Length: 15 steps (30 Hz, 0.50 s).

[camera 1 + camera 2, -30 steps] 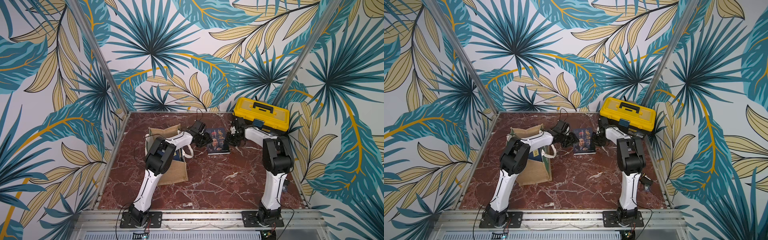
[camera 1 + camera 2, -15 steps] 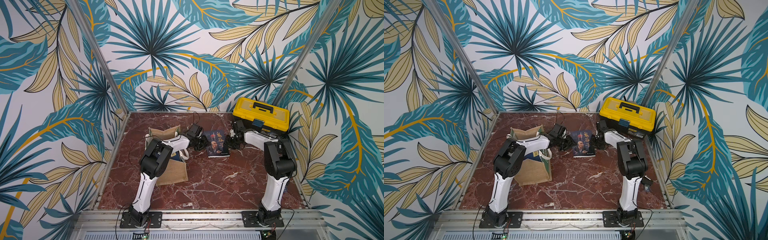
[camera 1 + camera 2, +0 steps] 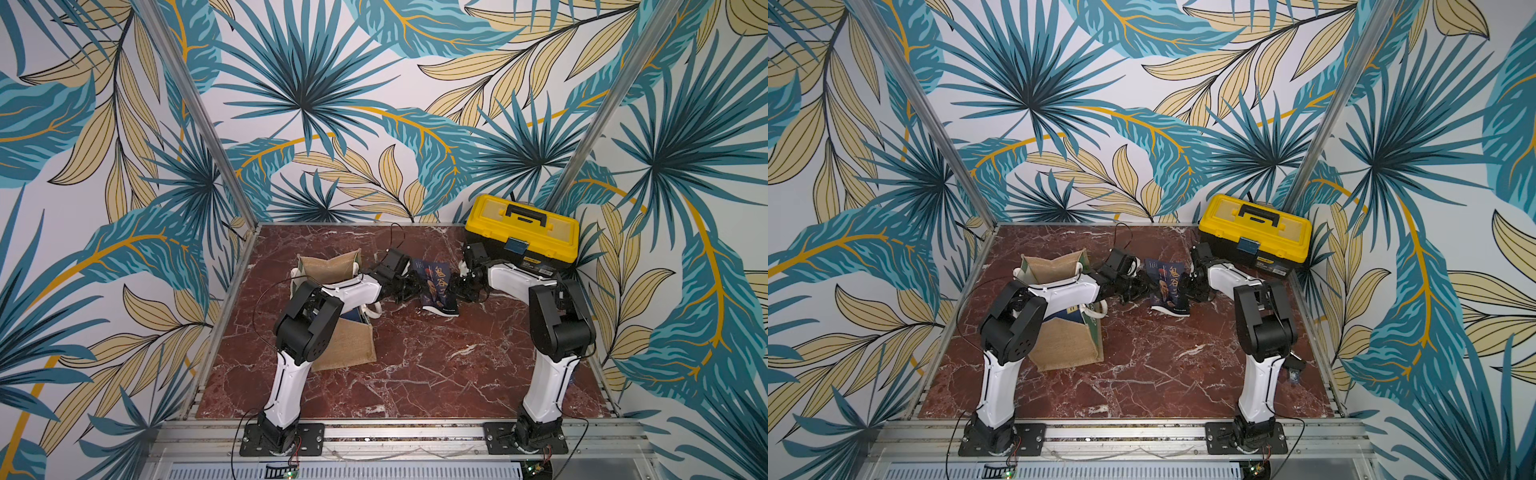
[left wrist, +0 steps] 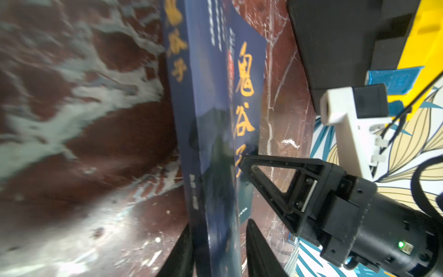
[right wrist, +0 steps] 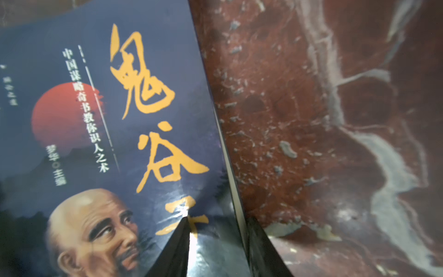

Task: Put the books into the canvas bag
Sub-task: Pick up the book from the center of the board.

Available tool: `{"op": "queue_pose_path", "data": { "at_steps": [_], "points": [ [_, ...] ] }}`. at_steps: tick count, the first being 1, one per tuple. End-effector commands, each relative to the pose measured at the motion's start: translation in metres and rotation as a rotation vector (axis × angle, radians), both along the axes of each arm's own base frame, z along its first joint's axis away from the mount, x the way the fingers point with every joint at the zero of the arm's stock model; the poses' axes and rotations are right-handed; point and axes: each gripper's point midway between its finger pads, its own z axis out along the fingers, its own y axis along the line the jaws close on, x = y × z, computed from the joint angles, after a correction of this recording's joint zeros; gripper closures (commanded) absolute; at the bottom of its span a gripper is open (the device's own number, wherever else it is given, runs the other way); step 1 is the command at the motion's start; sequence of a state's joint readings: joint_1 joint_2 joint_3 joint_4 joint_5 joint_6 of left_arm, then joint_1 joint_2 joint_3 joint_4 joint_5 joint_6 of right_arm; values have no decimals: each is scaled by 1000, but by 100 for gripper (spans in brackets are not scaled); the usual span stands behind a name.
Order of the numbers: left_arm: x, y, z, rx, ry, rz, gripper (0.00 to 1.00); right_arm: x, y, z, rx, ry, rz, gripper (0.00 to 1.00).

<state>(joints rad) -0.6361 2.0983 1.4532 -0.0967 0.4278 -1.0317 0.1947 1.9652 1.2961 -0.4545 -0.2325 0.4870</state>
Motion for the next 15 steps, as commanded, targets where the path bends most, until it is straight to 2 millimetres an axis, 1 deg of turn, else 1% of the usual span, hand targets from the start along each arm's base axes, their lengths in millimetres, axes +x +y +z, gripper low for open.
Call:
{"op": "queue_pose_path", "data": {
  "at_steps": [1, 6, 11, 13, 15],
  "points": [
    [-19, -38, 34, -146, -65, -113, 64, -60, 30, -33, 56, 225, 80, 59],
    [-17, -40, 35, -148, -78, -109, 64, -62, 30, -33, 55, 234, 83, 60],
    [-17, -35, 40, -136, -108, -103, 83, -60, 29, -24, 48, 213, 80, 60],
    [-18, -32, 45, -139, -116, -106, 90, -58, 29, -13, 50, 193, 79, 60],
    [-19, -29, 54, -131, -135, -112, 95, -55, 29, 1, 52, 167, 80, 60]
  ]
}}
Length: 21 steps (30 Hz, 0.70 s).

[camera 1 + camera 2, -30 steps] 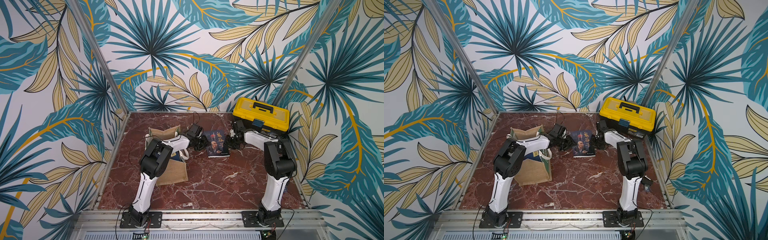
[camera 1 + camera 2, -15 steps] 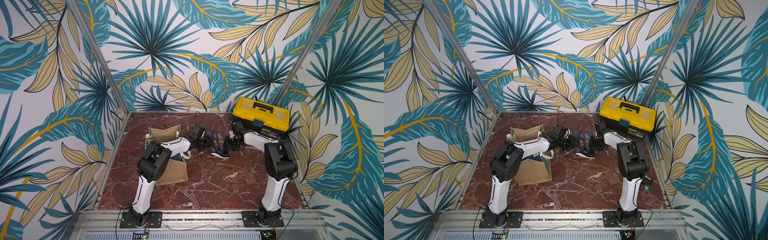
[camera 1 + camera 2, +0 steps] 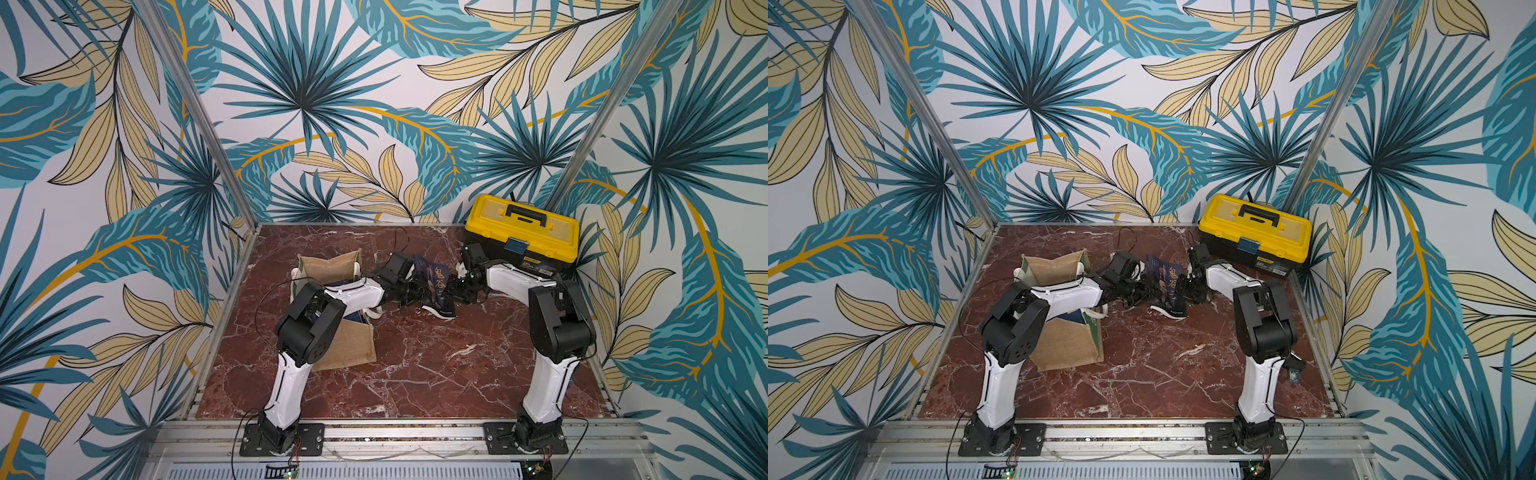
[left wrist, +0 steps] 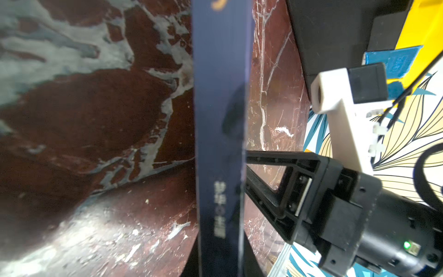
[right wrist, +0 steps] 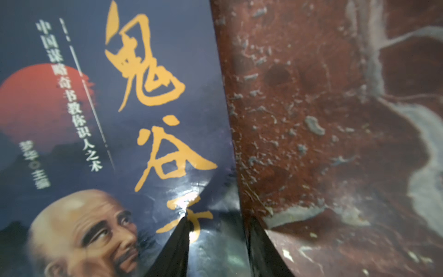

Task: Put the books into the canvas bag
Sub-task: Pick up the book from the center of the board.

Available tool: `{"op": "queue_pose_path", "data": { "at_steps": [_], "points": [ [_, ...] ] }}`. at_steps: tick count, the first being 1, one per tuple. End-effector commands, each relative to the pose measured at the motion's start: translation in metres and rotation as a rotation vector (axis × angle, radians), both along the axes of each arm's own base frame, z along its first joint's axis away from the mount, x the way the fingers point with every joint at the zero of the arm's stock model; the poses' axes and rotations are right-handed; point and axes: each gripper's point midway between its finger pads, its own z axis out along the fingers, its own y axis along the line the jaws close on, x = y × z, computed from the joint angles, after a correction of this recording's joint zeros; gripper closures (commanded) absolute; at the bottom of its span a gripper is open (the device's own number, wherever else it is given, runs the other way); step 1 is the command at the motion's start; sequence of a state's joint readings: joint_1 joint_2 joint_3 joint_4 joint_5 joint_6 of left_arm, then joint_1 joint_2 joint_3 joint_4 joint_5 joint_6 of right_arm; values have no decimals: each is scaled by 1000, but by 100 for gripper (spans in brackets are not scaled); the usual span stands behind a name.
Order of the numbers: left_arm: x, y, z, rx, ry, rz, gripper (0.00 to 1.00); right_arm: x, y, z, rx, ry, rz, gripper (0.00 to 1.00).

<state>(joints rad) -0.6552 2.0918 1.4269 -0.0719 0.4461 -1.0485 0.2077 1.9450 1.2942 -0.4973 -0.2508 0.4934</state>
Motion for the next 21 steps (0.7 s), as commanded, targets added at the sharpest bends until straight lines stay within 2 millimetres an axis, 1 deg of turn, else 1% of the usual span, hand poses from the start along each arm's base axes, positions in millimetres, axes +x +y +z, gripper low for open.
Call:
{"op": "queue_pose_path", "data": {
  "at_steps": [1, 3, 5, 6, 10, 11, 13, 14, 17, 21],
  "points": [
    [-8, -20, 60, -101, -159, -94, 97, -43, 23, 8, 42, 115, 67, 60],
    [-9, -15, 74, -72, -192, -103, 98, -40, 23, 28, 49, 76, 65, 60],
    [-10, -9, 91, -36, -234, -116, 99, -38, 23, 52, 56, 30, 64, 60],
    [-12, -5, 101, -13, -258, -123, 100, -38, 23, 67, 60, 2, 65, 60],
    [-20, 18, 143, 85, -354, -132, 100, -39, 26, 121, 69, -111, 67, 59],
    [-23, 23, 154, 97, -380, -132, 100, -40, 28, 132, 73, -136, 70, 60],
    [-30, 36, 179, 113, -439, -127, 100, -41, 35, 157, 92, -201, 80, 59],
    [-34, 41, 189, 119, -462, -122, 100, -43, 39, 166, 100, -220, 85, 59],
    [-46, 66, 222, 151, -538, -84, 100, -48, 52, 191, 110, -277, 106, 59],
    [-69, 110, 261, 199, -652, 0, 100, -54, 77, 219, 115, -336, 154, 58]
  ]
}}
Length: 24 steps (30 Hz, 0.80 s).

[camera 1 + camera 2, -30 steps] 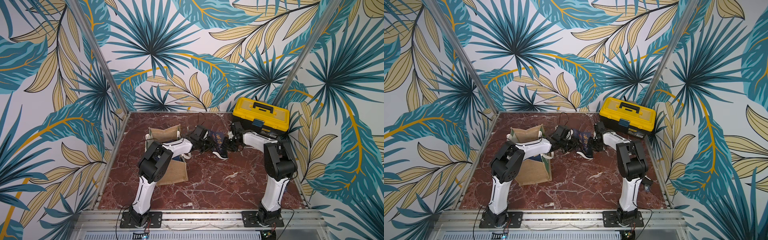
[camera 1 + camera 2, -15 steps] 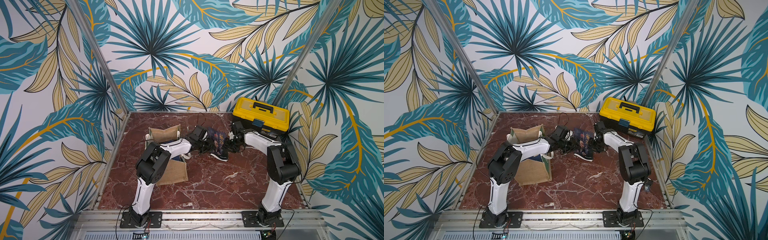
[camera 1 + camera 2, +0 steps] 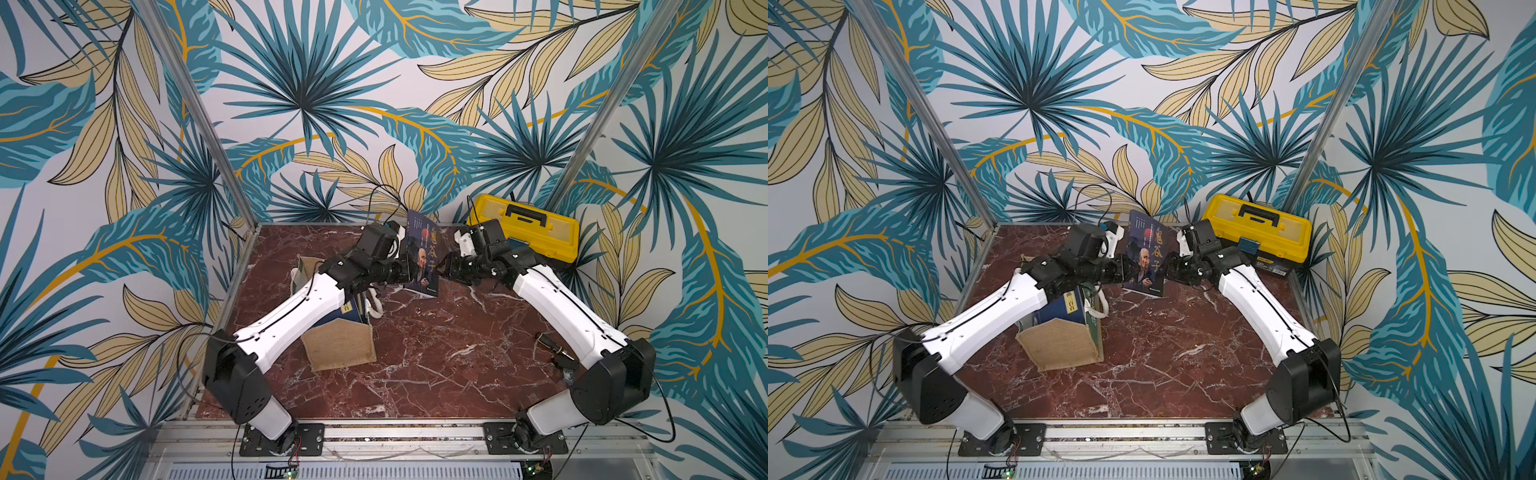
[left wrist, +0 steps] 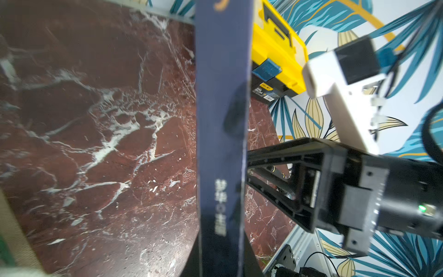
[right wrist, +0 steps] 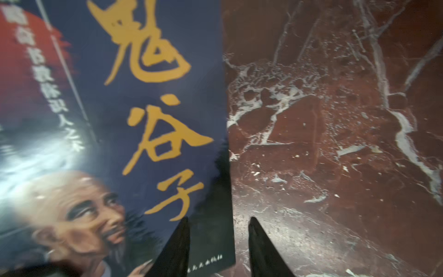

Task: Put the books into the canvas bag
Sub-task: Pick up the book from the center of the board, then place the book in the canvas bag.

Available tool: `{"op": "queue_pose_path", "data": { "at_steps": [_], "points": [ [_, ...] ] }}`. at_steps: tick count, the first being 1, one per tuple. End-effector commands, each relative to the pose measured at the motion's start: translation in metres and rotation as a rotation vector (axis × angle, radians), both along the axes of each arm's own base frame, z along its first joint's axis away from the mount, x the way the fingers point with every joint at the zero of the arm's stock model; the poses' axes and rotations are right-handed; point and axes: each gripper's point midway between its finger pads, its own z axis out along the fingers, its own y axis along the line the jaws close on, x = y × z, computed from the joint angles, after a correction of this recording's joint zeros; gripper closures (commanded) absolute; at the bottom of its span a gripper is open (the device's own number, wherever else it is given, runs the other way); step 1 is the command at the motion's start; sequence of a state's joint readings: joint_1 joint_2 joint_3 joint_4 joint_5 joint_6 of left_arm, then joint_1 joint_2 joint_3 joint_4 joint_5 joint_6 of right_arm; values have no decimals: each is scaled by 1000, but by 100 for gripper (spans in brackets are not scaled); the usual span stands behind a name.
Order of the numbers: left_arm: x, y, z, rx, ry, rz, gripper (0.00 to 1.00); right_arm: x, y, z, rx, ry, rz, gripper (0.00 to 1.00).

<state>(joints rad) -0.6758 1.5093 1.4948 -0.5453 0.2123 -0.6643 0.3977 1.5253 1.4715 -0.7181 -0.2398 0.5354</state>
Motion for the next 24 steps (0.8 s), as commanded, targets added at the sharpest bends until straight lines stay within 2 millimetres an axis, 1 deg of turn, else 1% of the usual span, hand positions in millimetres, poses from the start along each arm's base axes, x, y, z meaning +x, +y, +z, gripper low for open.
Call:
{"op": "queue_pose_path", "data": {
  "at_steps": [1, 4, 5, 7, 9, 11, 12, 15, 16, 17, 18, 19, 21, 23, 24],
  "points": [
    [-16, 42, 51, 28, -193, 82, 100, -11, 16, 12, -3, 4, 18, 58],
    [-37, 82, 75, 19, -285, 179, 100, -13, 41, 24, 14, -18, 56, 54],
    [-44, 99, 81, 17, -317, 226, 100, -14, 51, 27, 18, -23, 75, 53],
    [-60, 129, 91, 7, -372, 305, 100, -16, 73, 30, 21, -25, 118, 52],
    [-79, 162, 97, -2, -425, 385, 100, -19, 100, 32, 22, -26, 171, 52],
    [-98, 192, 101, -4, -461, 455, 100, -22, 127, 32, 25, -23, 222, 52],
    [-107, 209, 100, 2, -473, 497, 100, -25, 145, 32, 24, -22, 258, 52],
    [-135, 250, 99, -6, -499, 596, 100, -30, 178, 23, -22, -10, 316, 52],
    [-144, 260, 99, -19, -509, 614, 100, -30, 186, 19, -44, -5, 326, 52],
    [-151, 269, 97, -29, -509, 631, 100, -26, 190, 14, -59, 4, 328, 52],
    [-159, 277, 96, -42, -512, 646, 100, -35, 204, 9, -72, 13, 361, 52],
    [-164, 282, 94, -49, -511, 656, 100, -34, 207, 5, -91, 20, 363, 52],
    [-176, 295, 90, -69, -510, 675, 100, -30, 209, -2, -150, 24, 359, 51],
    [-181, 299, 85, -72, -500, 683, 100, -26, 205, -9, -206, 29, 348, 52],
    [-182, 301, 83, -73, -495, 684, 100, -25, 201, -13, -232, 32, 340, 54]
  ]
}}
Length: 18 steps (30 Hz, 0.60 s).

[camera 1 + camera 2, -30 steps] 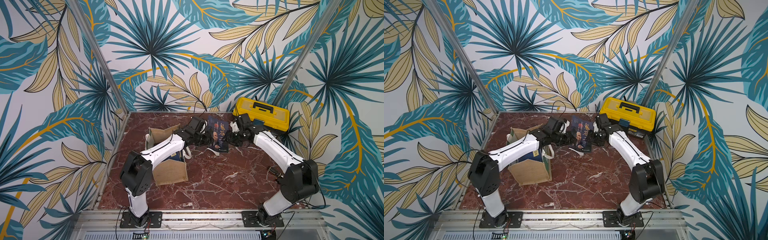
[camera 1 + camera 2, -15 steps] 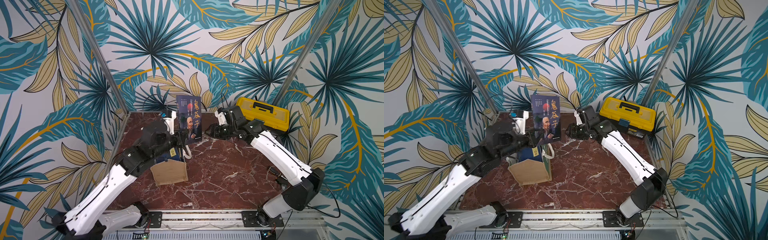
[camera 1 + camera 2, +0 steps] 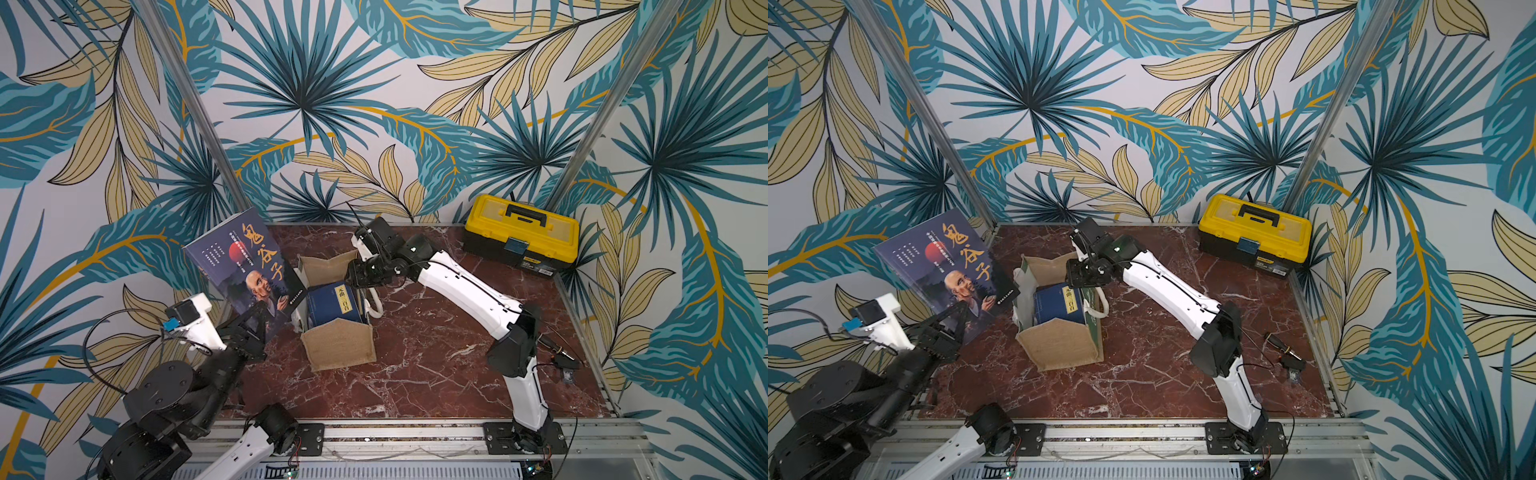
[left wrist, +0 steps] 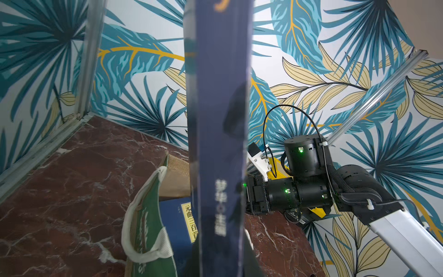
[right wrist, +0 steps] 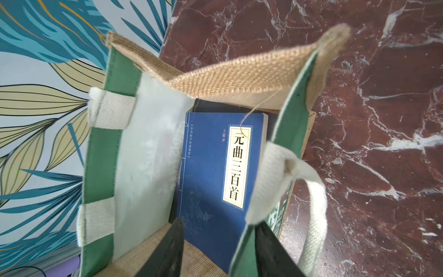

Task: Put the books into the canvas bag
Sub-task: Place the book in the canvas bag.

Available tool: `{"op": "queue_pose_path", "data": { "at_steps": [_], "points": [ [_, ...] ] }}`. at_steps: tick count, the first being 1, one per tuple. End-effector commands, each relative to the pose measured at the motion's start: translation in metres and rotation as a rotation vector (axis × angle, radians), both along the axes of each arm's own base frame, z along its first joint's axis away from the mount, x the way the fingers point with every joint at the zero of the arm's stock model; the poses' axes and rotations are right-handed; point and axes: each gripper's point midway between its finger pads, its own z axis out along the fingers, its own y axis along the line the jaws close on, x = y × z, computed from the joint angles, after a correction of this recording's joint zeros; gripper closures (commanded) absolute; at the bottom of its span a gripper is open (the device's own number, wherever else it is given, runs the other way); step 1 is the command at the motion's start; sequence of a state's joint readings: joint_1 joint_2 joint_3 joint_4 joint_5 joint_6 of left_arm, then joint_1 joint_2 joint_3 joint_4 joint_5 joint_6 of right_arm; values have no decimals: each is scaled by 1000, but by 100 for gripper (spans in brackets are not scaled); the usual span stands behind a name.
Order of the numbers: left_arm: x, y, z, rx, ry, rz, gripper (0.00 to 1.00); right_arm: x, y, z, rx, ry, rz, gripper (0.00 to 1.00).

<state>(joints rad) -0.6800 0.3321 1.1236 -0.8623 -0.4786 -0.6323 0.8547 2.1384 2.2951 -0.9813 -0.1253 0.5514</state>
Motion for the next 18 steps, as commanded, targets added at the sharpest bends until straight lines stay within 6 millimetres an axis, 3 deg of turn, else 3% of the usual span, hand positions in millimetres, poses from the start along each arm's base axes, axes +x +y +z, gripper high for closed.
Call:
{"op": "queue_pose_path", "data": {
  "at_steps": [1, 5, 9, 15, 18],
  "points": [
    [2, 5, -14, 5, 32, 36, 100, 1, -30, -13, -158, -1, -35, 56],
    [13, -10, -21, 1, 76, 7, 100, -1, -40, -12, -188, -17, -38, 77],
    [34, -47, -21, 18, 114, -88, 100, -3, -50, -5, -186, -55, -51, 99],
    [65, -106, -19, 58, 170, -250, 100, -4, -68, 6, -179, -95, -81, 100],
    [78, -135, -30, 88, 242, -338, 100, -5, -78, 9, -151, -91, -99, 100]
  ]
}}
